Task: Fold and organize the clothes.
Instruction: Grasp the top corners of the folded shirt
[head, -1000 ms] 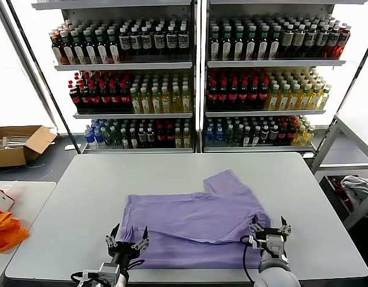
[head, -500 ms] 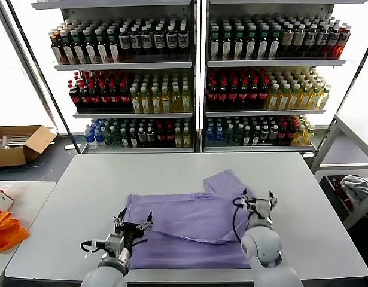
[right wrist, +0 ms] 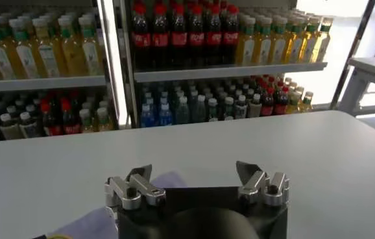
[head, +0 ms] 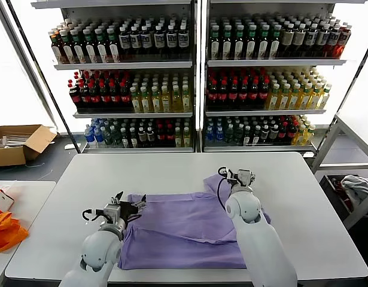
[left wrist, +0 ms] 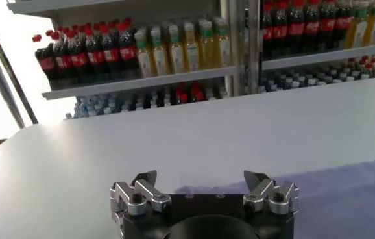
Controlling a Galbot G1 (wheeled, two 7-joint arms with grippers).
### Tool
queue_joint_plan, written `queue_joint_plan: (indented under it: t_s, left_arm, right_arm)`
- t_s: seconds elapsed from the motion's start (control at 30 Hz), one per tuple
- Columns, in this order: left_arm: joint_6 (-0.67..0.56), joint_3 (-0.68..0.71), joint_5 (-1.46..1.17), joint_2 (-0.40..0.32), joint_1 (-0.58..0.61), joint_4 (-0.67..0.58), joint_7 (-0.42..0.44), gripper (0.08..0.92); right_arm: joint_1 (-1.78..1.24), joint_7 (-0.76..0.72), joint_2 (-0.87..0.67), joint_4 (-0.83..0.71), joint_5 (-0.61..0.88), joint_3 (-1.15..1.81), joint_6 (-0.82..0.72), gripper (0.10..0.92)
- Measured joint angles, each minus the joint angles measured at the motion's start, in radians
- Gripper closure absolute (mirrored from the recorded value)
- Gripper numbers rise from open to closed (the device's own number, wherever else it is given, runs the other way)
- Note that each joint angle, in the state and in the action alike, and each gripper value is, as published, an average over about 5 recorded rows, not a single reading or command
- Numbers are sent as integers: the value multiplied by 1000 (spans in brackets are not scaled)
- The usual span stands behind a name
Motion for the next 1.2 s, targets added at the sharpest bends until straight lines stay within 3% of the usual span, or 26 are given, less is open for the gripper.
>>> queue_joint_plan:
  t_s: [0.3, 0.73, 0.87, 1.2]
  left_arm:
    - [15, -1, -44, 4, -62, 87, -7, 177]
    - [23, 0, -74, 6, -80, 125, -14, 189]
    - [23, 1, -74, 7, -77, 125, -16, 276]
    - [24, 1, -76, 15, -53, 107, -14, 571]
  right_arm:
    - [65, -15, 39, -126, -1, -4, 1, 203]
    - [61, -15, 44, -185, -15, -9, 4, 205]
    - [46, -14, 41, -179, -15, -12, 4, 269]
    - [-4, 6, 30, -127, -8, -17, 4, 562]
